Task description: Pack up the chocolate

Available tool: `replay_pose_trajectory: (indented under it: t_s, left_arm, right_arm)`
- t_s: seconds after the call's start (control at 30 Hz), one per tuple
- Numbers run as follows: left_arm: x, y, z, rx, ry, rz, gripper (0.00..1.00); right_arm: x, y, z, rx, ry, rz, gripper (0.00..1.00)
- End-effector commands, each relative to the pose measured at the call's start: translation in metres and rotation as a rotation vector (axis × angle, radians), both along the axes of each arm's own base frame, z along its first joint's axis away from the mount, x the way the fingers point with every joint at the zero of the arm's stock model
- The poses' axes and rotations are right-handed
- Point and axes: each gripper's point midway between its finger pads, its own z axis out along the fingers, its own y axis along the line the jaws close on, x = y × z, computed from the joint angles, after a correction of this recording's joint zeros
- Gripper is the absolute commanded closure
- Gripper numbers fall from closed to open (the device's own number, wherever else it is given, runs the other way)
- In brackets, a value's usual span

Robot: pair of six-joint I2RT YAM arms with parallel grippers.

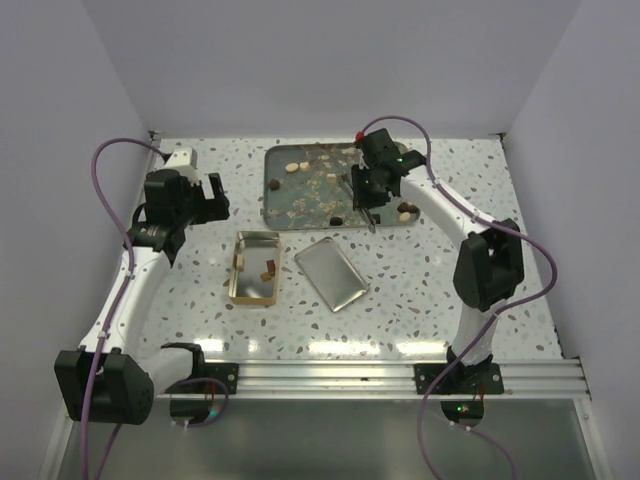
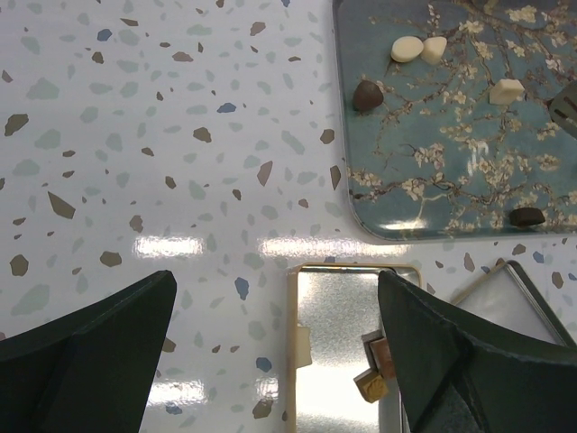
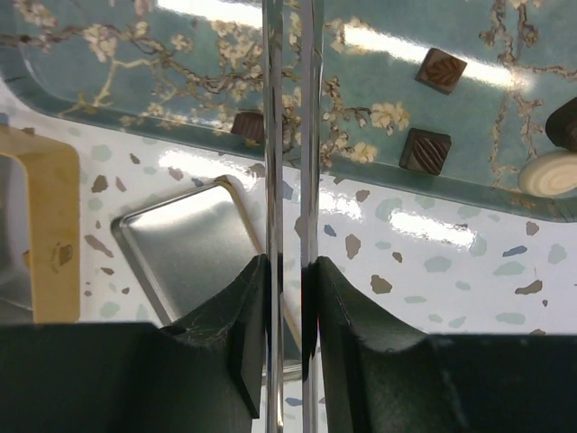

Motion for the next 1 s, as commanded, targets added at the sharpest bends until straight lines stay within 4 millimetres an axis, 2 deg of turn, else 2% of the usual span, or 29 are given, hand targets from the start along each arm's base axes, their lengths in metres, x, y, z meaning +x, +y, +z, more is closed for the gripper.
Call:
replay_pose_trajectory:
  t_s: [0.0,0.1,0.17,0.2,0.3,0.37,0.4,0.6,0.7,0.77,0.8,0.97]
  left_arm:
    - [0.007,0.001,0.015,-0.001,-0.054,-0.006,0.00]
    - [0.008,0.000,0.016,-0.005,-0.057,-0.008,0.00]
    - [0.008,0.000,0.016,-0.004,-0.055,-0.008,0.00]
    - [0.008,0.000,0.015,-0.006,-0.051,-0.009,0.00]
    - [0.009,-0.001,0.013,-0.011,-0.044,-0.012,0.00]
    - [0.010,-0.002,0.012,-0.014,-0.040,-0.015,0.00]
    - [0.010,-0.002,0.013,-0.014,-0.043,-0.015,0.00]
    - [0.009,-0.002,0.012,-0.011,-0.037,-0.015,0.00]
    - [0.009,-0.001,0.012,-0.008,-0.035,-0.014,0.00]
    - [0.009,-0.001,0.011,-0.009,-0.034,-0.012,0.00]
    - [0.009,-0.001,0.013,-0.009,-0.038,-0.012,0.00]
    - [0.009,-0.001,0.013,-0.011,-0.037,-0.013,0.00]
  right_arm:
    - [-0.005,0.016,0.067,0.108,-0.106,0.058,0.87]
    - [-0.024,0.036,0.081,0.139,-0.109,0.139,0.87]
    - [-0.044,0.059,0.087,0.145,-0.112,0.217,0.87]
    - [-0.053,0.067,0.087,0.141,-0.101,0.244,0.87]
    - [-0.096,0.112,0.084,0.162,-0.065,0.378,0.87]
    - [-0.112,0.127,0.081,0.173,-0.038,0.413,0.87]
    - [-0.127,0.139,0.079,0.170,-0.028,0.454,0.87]
    - [-0.171,0.163,0.072,0.166,0.021,0.536,0.87]
    - [-0.180,0.164,0.067,0.143,0.031,0.553,0.86]
    - [-0.181,0.165,0.065,0.136,0.035,0.557,0.82]
    - [-0.179,0.165,0.065,0.133,0.030,0.552,0.76]
    - [-0.175,0.171,0.071,0.142,0.012,0.550,0.66]
